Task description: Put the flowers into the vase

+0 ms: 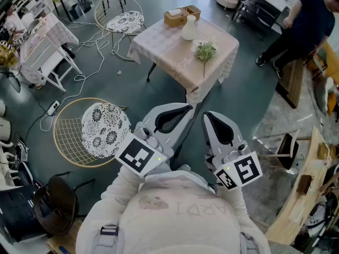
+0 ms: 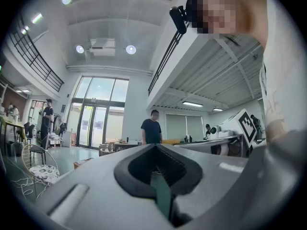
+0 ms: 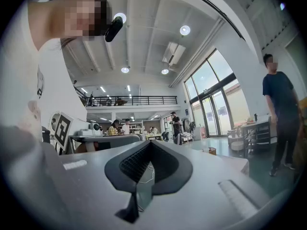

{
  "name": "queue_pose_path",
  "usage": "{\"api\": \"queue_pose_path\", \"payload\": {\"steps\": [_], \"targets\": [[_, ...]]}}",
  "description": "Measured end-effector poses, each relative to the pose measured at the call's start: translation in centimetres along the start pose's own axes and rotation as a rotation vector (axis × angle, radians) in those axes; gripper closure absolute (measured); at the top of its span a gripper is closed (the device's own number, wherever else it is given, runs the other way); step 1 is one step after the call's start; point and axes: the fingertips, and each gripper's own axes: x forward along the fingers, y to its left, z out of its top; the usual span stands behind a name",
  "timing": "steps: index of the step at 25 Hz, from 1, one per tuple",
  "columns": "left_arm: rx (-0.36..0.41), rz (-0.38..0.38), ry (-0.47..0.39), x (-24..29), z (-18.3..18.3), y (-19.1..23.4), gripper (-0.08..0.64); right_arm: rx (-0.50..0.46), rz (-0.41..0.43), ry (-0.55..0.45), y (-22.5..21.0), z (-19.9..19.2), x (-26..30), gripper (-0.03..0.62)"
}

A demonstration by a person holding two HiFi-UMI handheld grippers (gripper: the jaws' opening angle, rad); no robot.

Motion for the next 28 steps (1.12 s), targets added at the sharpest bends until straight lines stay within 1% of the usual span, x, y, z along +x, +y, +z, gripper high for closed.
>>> {"api": "queue_pose_path", "payload": {"steps": [4, 10, 14, 17, 19, 21, 23, 24, 28], "targets": [[-0.002, 0.000, -0.001, -0.1, -0.1, 0.9, 0.560, 0.004, -0.003, 0.001, 0.0, -0.1, 0.8, 0.566], [-0.021, -0.005, -0.004, -0.2, -0.2, 3.4, 0.560, 0.012, -0.021, 0.008, -0.4, -0.3, 3.0, 0.566], [-0.032, -0.012, -0.008, -0.4, -0.4, 6.2, 0.560, 0.022, -0.033, 0.013, -0.4, -0.6, 5.5, 0.566], [-0.015, -0.016, -0.017, -0.4, -0.8, 8.9, 0.560, 0.030, -0.035, -0.004, -0.3, -0.7, 7.9, 0.566], [0.004, -0.037, -0.029, -0.3, -1.2, 10.3, 0.560, 0.011, -0.056, -0.002, -0.6, -1.1, 9.5, 0.565], [0.009, -0.075, -0.030, -0.3, -2.0, 11.3, 0.560, -0.019, -0.081, 0.016, -0.8, -1.7, 10.8, 0.565], [-0.013, -0.099, -0.024, -0.3, -2.9, 12.4, 0.560, -0.037, -0.109, 0.024, -1.0, -2.0, 11.7, 0.560], [-0.029, -0.108, -0.022, -0.2, -3.3, 12.9, 0.560, -0.040, -0.122, 0.023, -1.1, -2.0, 12.0, 0.546], [-0.068, -0.134, -0.020, 0.5, -4.4, 14.7, 0.560, -0.030, -0.178, 0.028, -2.3, -2.1, 12.6, 0.534]]}}
